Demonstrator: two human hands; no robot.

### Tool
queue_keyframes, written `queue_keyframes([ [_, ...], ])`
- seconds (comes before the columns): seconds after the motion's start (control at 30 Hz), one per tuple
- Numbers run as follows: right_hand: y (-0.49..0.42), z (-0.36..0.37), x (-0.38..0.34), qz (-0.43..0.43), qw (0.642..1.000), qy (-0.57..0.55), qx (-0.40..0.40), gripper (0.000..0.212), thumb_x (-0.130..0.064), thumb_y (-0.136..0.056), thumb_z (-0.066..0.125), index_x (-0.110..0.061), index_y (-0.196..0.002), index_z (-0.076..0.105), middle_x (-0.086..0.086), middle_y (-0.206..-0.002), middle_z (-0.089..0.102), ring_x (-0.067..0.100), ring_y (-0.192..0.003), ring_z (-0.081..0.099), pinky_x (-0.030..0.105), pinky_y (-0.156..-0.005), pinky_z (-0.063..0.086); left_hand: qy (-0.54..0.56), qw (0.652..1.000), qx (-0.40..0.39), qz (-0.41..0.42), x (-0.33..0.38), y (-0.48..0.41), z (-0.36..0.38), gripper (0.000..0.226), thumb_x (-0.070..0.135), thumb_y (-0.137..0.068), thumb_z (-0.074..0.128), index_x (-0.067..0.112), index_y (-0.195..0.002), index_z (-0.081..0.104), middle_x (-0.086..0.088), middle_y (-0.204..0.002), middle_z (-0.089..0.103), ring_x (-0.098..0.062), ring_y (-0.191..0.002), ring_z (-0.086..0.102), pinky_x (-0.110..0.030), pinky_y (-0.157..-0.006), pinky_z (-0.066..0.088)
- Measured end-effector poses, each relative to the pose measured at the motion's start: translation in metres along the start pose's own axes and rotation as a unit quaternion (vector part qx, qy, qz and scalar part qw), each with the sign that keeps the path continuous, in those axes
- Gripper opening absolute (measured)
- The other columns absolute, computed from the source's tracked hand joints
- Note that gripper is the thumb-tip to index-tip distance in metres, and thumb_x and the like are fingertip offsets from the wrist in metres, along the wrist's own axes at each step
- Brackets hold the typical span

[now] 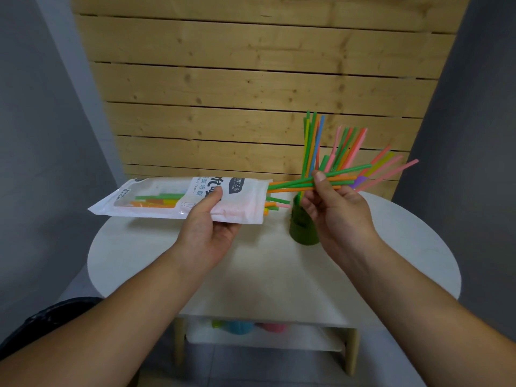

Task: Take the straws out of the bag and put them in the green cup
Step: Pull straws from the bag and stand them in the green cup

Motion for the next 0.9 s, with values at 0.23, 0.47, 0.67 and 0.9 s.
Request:
queue_keyframes([
  [0.23,-0.002,-0.025,-0.021,-0.055,0.998,0.03,-0.002,0.013,-0.016,-0.095,0.063,-0.005,-0.094,0.07,0.004,-0.073,0.072,0.012,-0.064,0.066,0.021,-0.065,0.059,0.015,1.0,0.017,0.007,0.007,-0.007,-0.005,0.023,0.007,-0.092,0.069,0.011,-0.114,0.064,-0.009,-0.106,0.079,-0.021,-0.091,0.077,-0.041,-0.073,0.064],
  [0.47,0.0,-0.06,-0.044,-0.099,0.992,0.043,0.069,0.014,-0.019,-0.093,0.066,-0.006,-0.091,0.069,0.004,-0.075,0.074,0.014,-0.068,0.07,0.023,-0.073,0.059,0.006,0.999,0.03,0.019,0.008,-0.013,-0.013,0.034,0.008,-0.093,0.068,0.012,-0.126,0.06,-0.009,-0.105,0.078,-0.021,-0.092,0.077,-0.04,-0.07,0.065],
  [0.67,0.006,-0.086,-0.063,-0.177,0.965,0.131,0.14,0.018,-0.023,-0.092,0.069,-0.009,-0.083,0.069,0.009,-0.076,0.071,0.02,-0.069,0.071,0.032,-0.079,0.06,-0.016,0.999,0.036,0.019,0.001,-0.015,-0.012,0.035,0.009,-0.093,0.069,0.014,-0.127,0.06,-0.008,-0.113,0.077,-0.021,-0.096,0.076,-0.04,-0.074,0.064],
  [0.9,0.01,-0.094,-0.083,-0.251,0.921,0.244,0.17,0.02,-0.03,-0.091,0.07,-0.013,-0.08,0.07,0.008,-0.079,0.074,0.02,-0.072,0.076,0.034,-0.077,0.062,-0.035,0.999,0.017,0.006,-0.014,-0.013,-0.004,0.038,0.009,-0.092,0.069,0.015,-0.129,0.059,-0.009,-0.115,0.077,-0.024,-0.103,0.075,-0.046,-0.084,0.061],
])
Point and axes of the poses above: each hand's wrist, its own y-axis away from the middle knuckle, its own z-axis out of the palm, x = y × z, the point moved 2 cm from there along -y, towards the middle knuckle
